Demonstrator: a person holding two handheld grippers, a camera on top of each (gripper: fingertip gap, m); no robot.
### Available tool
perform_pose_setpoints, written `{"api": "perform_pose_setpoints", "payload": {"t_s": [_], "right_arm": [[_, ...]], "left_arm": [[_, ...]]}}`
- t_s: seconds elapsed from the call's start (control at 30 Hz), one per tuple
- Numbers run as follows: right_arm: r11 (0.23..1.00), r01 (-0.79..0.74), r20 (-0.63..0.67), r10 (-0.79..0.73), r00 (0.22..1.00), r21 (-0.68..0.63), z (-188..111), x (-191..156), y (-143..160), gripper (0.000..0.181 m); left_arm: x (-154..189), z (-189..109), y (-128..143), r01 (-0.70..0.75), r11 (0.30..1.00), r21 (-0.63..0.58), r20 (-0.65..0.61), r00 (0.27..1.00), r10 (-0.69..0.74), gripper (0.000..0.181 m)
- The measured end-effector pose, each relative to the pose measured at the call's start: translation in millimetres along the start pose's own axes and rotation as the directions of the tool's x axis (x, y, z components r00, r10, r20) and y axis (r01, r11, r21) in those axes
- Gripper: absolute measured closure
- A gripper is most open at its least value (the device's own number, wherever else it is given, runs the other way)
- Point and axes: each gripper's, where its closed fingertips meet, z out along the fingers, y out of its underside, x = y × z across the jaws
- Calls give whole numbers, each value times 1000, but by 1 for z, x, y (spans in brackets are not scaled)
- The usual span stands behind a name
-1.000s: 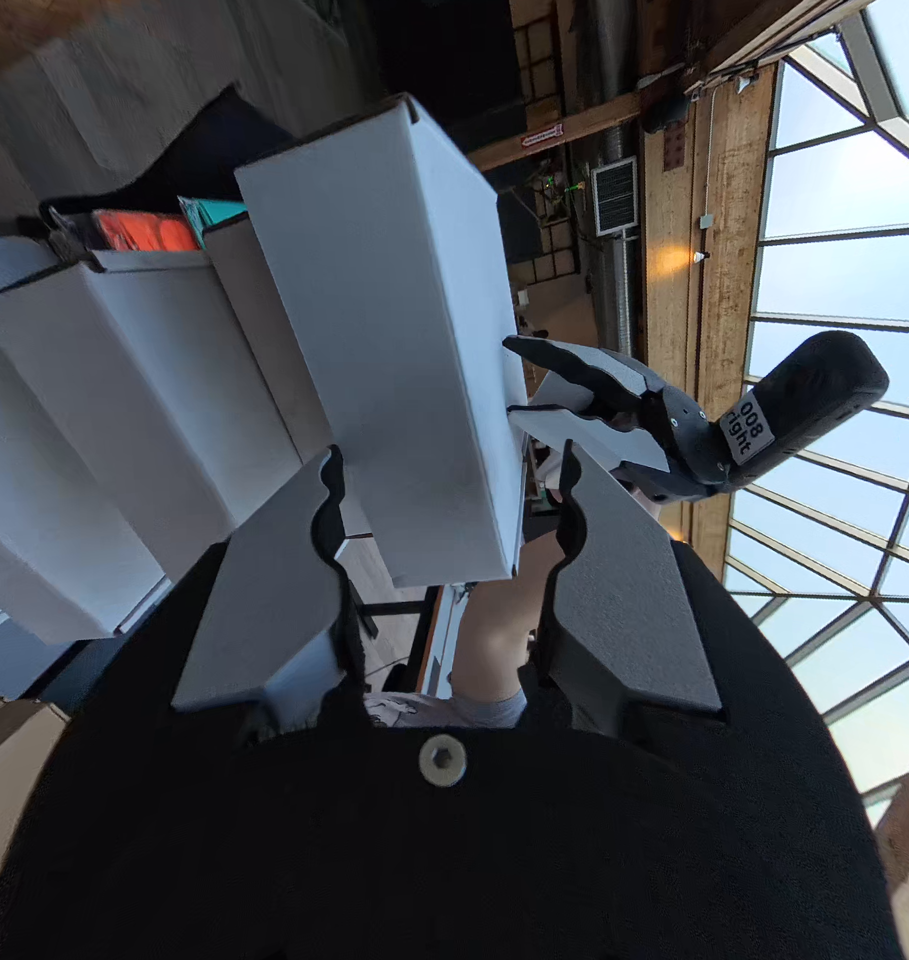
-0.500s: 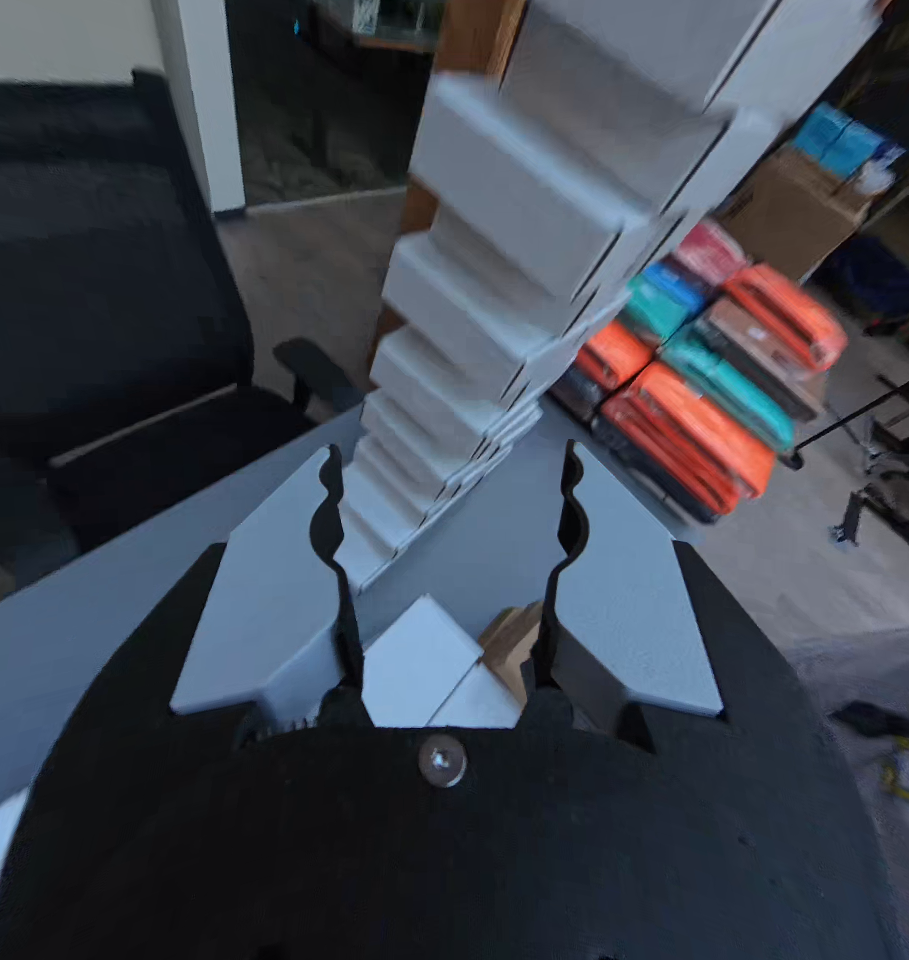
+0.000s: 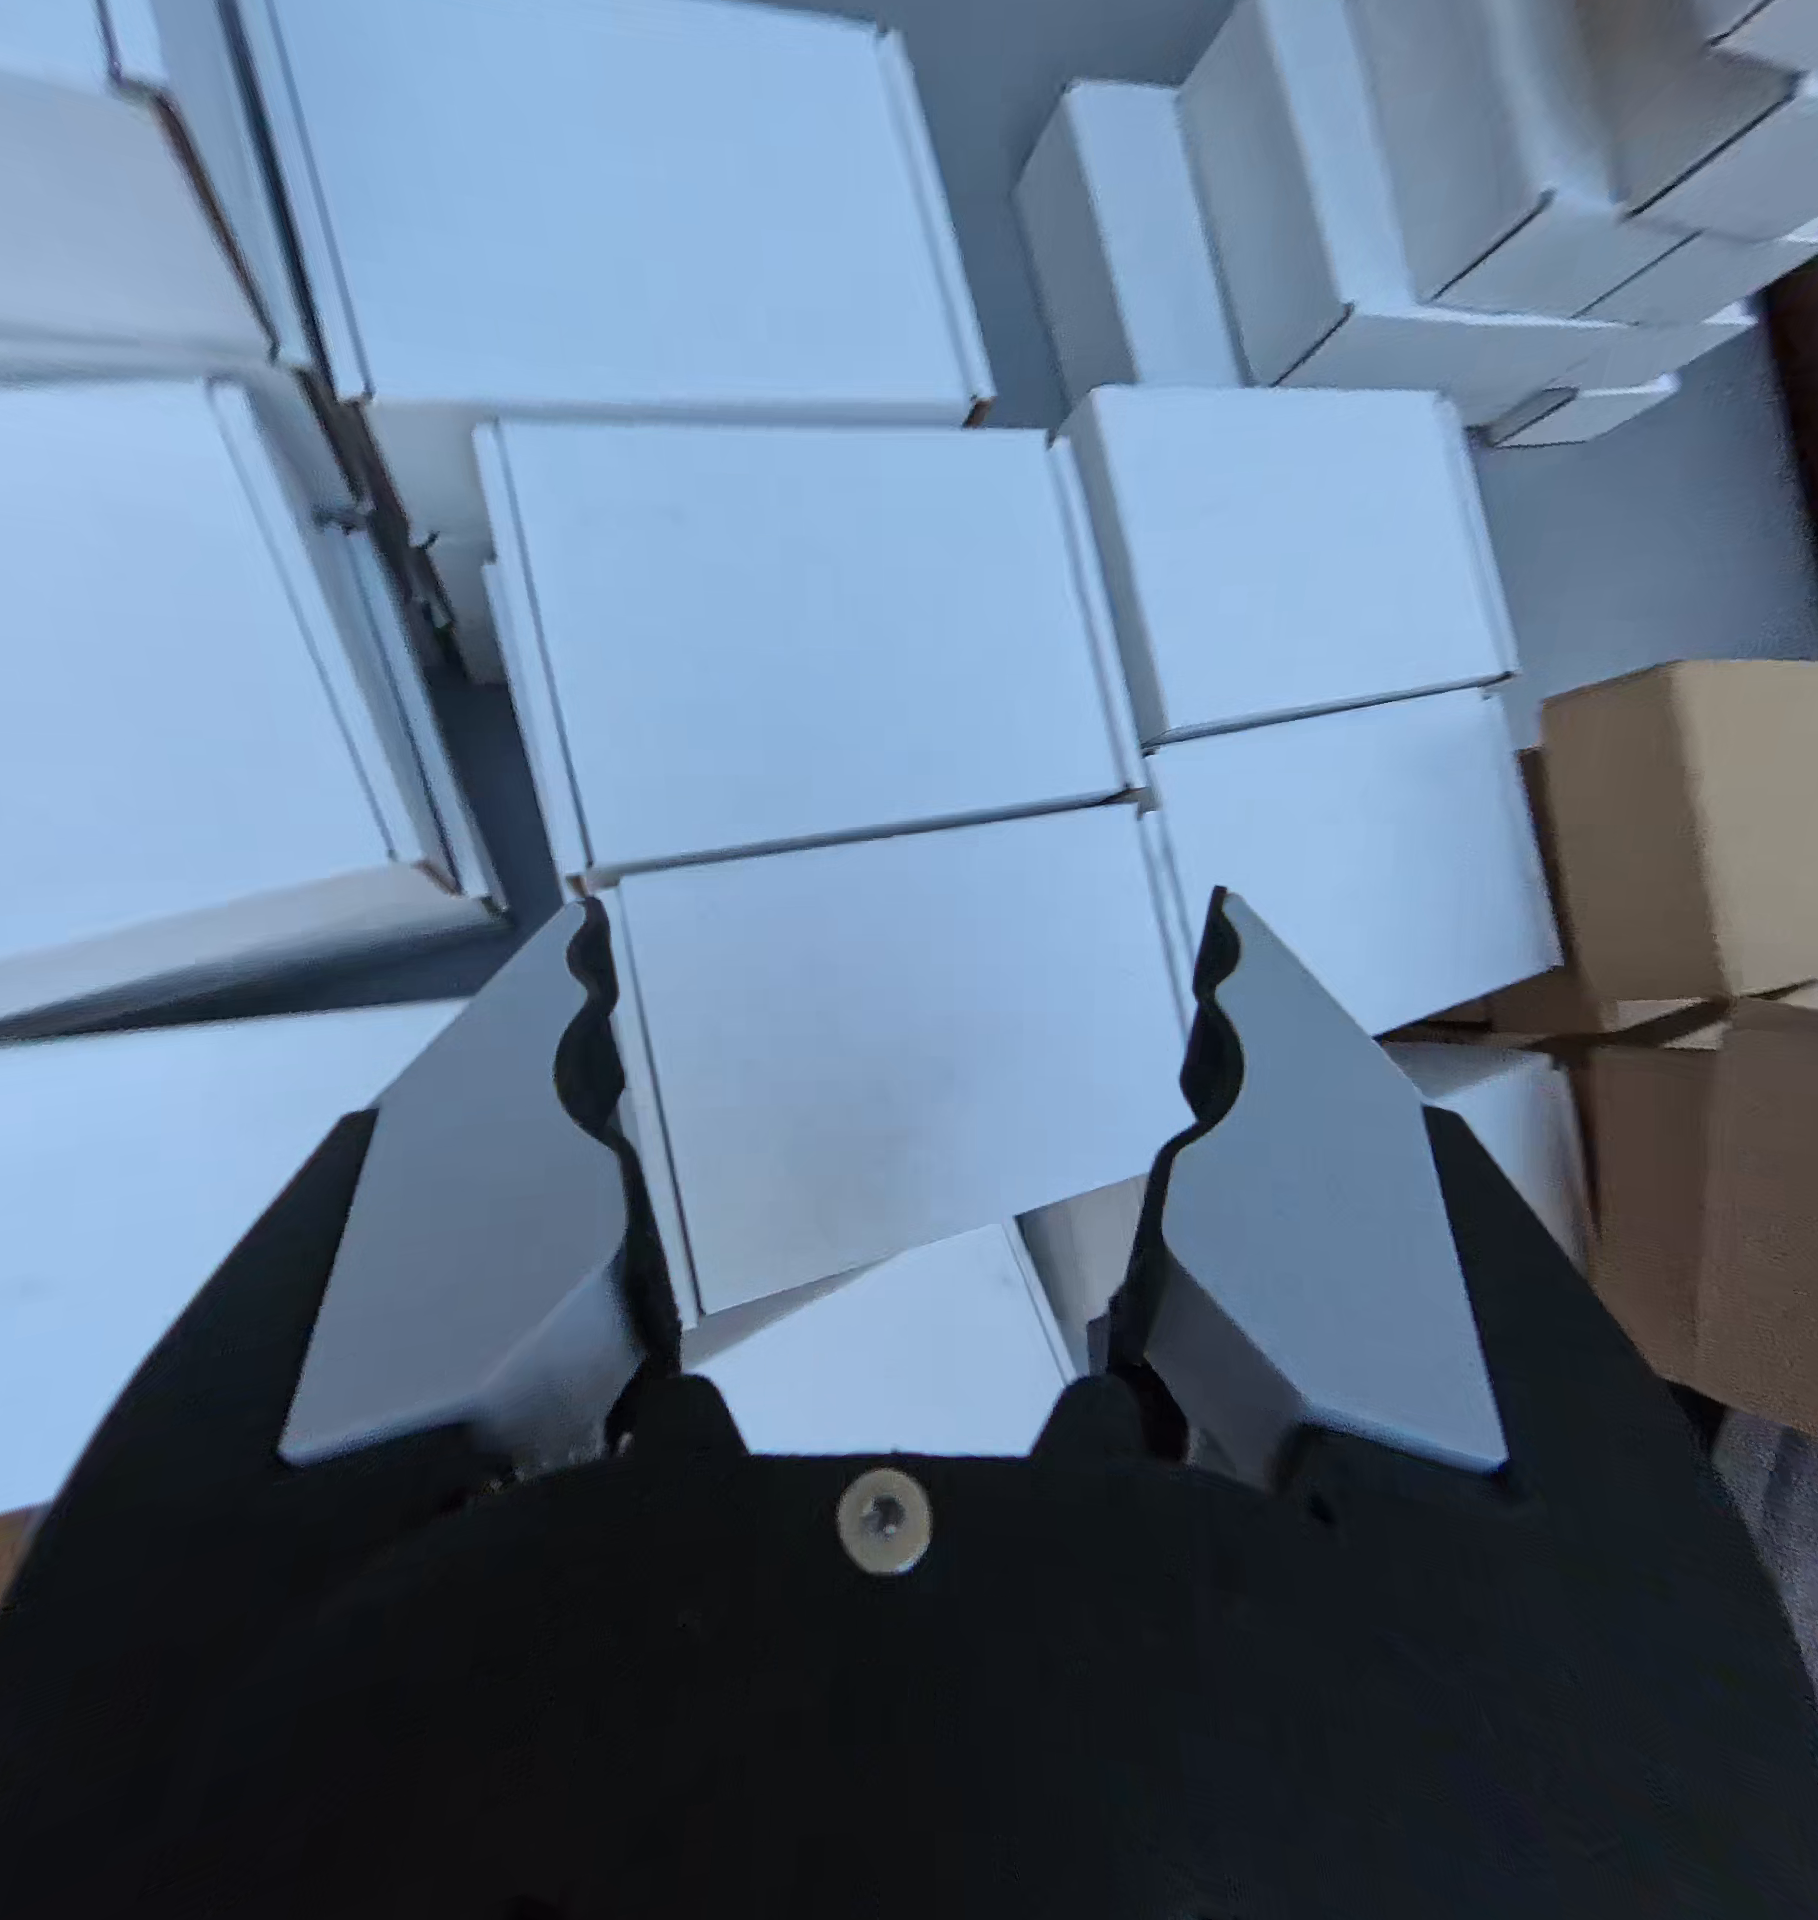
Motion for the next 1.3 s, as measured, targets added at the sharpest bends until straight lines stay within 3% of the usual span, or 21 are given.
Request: {"api": "perform_pose_setpoints", "payload": {"t_s": [0.2,0.27,0.3,0.43,0.63,0.73,0.8,0.9,1.0,1.1,1.2,1.23,1.3], "right_arm": [[1000,-8,3,8,1000,1,-2,3,2,135],[1000,-13,6,13,1000,1,-3,5,2,135],[1000,-15,8,15,1000,1,-3,5,3,135],[1000,-25,9,25,1000,6,-2,7,2,135],[1000,-12,4,12,1000,7,0,2,0,135],[1000,-6,2,6,1000,5,1,0,-1,135],[1000,-5,0,5,1000,8,2,0,-2,135],[1000,-6,-1,6,1000,-2,2,0,-2,135],[1000,-4,-2,4,1000,-6,2,0,-1,135],[1000,-10,0,10,1000,6,3,1,-2,135],[1000,-11,2,11,1000,3,3,2,-2,135],[1000,-11,2,11,1000,0,2,2,-1,135],[1000,-14,1,14,1000,-1,1,4,0,135]], "left_arm": [[-35,13,46,206,978,-22,80,976,-204,65],[-36,16,64,236,970,-50,76,970,-232,73],[-33,18,74,264,962,-73,56,964,-260,85],[-24,12,100,354,931,-86,13,935,-354,96],[1,-16,150,485,867,-114,-104,862,-495,102],[3,-29,143,522,853,-11,-190,836,-514,94],[-4,-33,128,474,878,67,-168,873,-458,78],[-12,-38,111,183,982,42,10,983,-184,46],[15,-34,91,-133,990,-51,4,991,134,45],[29,-15,102,-389,879,-276,-28,917,397,37],[6,0,121,-572,633,-522,-15,748,663,30],[1,5,123,-599,573,-560,-32,706,708,30],[-3,14,124,-598,544,-588,-58,702,709,26]]}}
